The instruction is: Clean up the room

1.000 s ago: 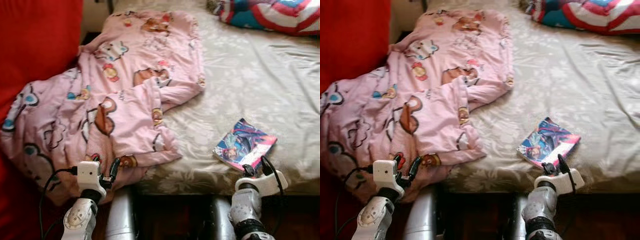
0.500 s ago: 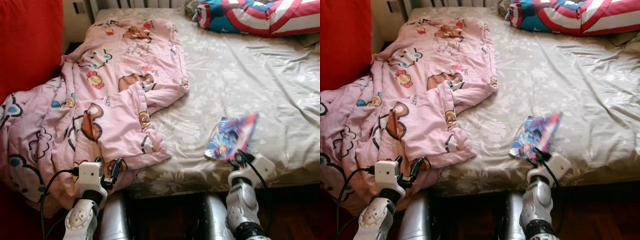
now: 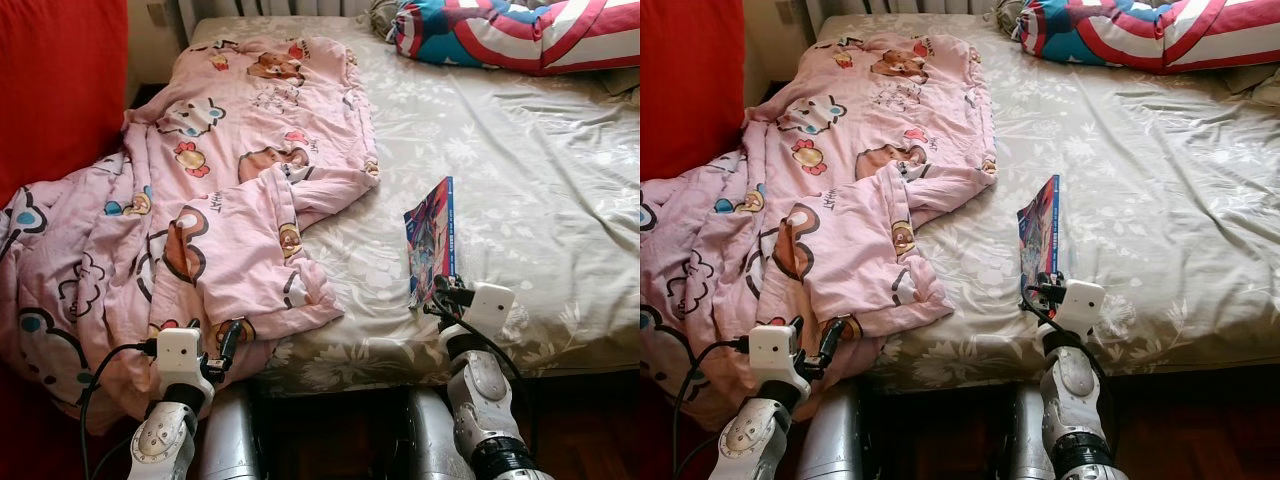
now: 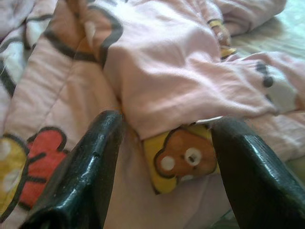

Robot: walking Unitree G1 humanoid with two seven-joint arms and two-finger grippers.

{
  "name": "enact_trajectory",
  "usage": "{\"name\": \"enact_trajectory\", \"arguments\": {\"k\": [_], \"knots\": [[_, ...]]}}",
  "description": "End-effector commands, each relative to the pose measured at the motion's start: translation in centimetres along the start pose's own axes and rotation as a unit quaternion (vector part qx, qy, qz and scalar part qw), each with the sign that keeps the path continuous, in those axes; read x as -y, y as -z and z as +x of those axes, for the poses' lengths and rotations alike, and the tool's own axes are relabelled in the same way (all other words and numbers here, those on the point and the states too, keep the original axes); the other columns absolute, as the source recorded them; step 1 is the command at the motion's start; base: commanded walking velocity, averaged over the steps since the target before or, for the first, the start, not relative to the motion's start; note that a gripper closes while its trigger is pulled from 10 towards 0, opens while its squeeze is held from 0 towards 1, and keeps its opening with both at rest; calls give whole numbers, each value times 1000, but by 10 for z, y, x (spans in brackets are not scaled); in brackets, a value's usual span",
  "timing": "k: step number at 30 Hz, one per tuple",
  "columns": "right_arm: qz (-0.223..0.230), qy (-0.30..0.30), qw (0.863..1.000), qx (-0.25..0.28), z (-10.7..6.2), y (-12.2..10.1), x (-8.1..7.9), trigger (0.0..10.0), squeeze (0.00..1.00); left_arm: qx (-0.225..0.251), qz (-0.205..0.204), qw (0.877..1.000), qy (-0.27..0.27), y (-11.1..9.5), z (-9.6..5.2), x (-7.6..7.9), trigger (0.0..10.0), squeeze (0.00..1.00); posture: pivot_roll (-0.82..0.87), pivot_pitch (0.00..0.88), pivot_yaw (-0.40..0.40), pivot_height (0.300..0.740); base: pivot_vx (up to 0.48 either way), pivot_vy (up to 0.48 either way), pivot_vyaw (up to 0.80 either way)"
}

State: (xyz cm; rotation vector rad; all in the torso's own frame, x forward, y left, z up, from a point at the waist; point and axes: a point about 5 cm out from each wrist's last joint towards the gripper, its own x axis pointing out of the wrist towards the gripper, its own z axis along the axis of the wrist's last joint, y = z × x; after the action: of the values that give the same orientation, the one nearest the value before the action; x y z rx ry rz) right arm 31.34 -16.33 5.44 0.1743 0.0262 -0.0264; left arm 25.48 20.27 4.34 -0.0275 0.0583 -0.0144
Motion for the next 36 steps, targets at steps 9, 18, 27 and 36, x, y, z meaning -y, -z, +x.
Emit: {"name": "enact_trajectory", "arguments": {"k": [9, 18, 27, 36], "knots": [[-17, -24, 1000, -5, -3, 2, -6, 10000, 0, -47, -33, 996, -66, 23, -8, -20, 10000, 0, 135, 113, -23, 654, 0, 0, 0], [-14, -26, 1000, 0, -2, 1, -7, 10000, 0, -61, -34, 995, -72, 31, -12, -23, 10000, 0, 138, 99, -23, 684, 0, 0, 0], [-18, -25, 1000, -3, -3, 2, -7, 10000, 0, -87, -38, 993, -67, 43, -11, -19, 10000, 0, 134, 92, -25, 684, 0, 0, 0], [-16, -28, 999, 6, -2, 0, -7, 10000, 0, -136, -44, 988, -63, 60, -14, -17, 10000, 0, 137, 84, -27, 684, 0, 0, 0]]}}
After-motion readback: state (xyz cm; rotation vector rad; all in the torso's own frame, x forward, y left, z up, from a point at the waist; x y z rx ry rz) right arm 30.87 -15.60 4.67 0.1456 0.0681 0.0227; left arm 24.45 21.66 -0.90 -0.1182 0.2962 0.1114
